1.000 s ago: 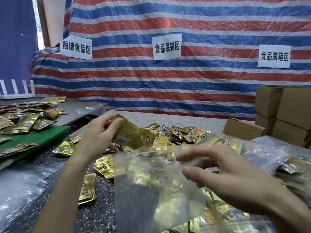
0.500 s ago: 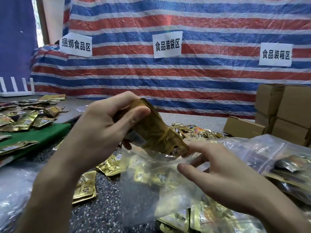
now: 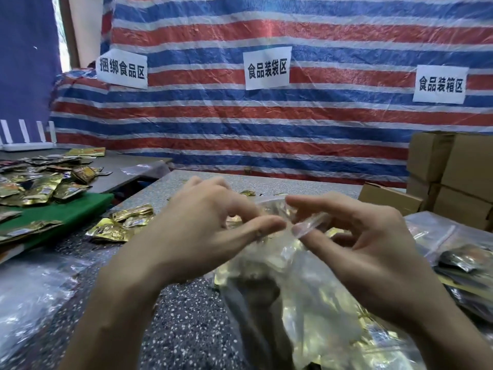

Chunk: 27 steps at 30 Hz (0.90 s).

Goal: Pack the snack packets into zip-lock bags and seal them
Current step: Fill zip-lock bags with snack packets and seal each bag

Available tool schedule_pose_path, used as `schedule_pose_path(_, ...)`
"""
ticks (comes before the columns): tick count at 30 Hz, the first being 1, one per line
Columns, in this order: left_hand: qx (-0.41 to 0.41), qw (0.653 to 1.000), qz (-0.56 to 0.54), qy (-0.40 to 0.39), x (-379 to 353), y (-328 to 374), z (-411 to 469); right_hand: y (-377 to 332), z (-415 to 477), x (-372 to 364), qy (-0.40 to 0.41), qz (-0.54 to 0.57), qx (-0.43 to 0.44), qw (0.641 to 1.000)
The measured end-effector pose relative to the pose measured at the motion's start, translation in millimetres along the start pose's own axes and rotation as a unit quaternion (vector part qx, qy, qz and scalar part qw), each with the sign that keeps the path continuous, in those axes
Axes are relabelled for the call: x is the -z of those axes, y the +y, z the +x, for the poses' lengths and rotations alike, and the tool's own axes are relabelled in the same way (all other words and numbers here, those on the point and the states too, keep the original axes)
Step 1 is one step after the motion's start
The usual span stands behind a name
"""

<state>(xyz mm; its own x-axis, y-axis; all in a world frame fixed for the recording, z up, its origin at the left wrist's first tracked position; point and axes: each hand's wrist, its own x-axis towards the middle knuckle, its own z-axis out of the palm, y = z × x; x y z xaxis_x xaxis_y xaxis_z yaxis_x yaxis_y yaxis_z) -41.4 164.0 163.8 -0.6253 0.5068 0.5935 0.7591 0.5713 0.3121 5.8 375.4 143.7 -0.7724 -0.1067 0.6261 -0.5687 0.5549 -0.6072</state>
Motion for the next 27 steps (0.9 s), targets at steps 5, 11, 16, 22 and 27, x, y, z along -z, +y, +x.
schedule_pose_path(5, 0.034, 0.978, -0.181, 0.098, 12.9, -29.0, -1.5, 5.5, 2.2, -0.4, -0.015, 0.0, -0.024, 1.0)
schedule_pose_path(11, 0.306, 0.946, -0.108, 0.024, -29.3, -120.9, 5.4, 4.4, 1.5, 1.5, -0.032, 0.013, -0.017, 0.999)
schedule_pose_path(16, 0.428, 0.876, 0.1, -0.198, -103.7, -184.5, -12.8, 3.3, 2.2, 4.7, -0.051, 0.01, -0.008, 0.999)
schedule_pose_path(22, 0.441, 0.892, 0.032, -0.096, -132.7, -223.7, -34.2, 2.0, 0.2, 10.7, -0.083, 0.003, -0.015, 0.996)
schedule_pose_path(27, 0.453, 0.891, 0.035, 0.002, -139.7, -217.9, -35.5, 2.0, -0.4, 12.2, -0.1, -0.012, -0.022, 0.995)
